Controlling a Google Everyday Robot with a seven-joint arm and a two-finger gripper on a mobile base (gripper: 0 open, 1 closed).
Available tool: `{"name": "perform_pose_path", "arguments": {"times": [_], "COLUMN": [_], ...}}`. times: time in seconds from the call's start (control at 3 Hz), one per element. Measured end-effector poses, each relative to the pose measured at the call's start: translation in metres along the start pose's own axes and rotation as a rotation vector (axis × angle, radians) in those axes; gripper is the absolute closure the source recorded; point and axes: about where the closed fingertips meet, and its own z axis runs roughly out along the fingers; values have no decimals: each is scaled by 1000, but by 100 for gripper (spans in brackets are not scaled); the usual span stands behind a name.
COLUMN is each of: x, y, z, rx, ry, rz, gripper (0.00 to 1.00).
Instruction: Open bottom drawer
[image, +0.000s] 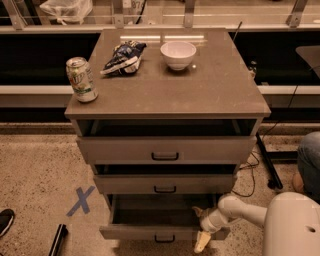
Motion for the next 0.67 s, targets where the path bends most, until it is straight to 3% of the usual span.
{"name": "perform_pose_path", "arguments": {"times": [0.33,0.67], "x": [0,-6], "y": [24,42], "z": [6,5], "rx": [-34,-54], "ry": [-14,-10], "rz": [56,100], "gripper": [24,23]}}
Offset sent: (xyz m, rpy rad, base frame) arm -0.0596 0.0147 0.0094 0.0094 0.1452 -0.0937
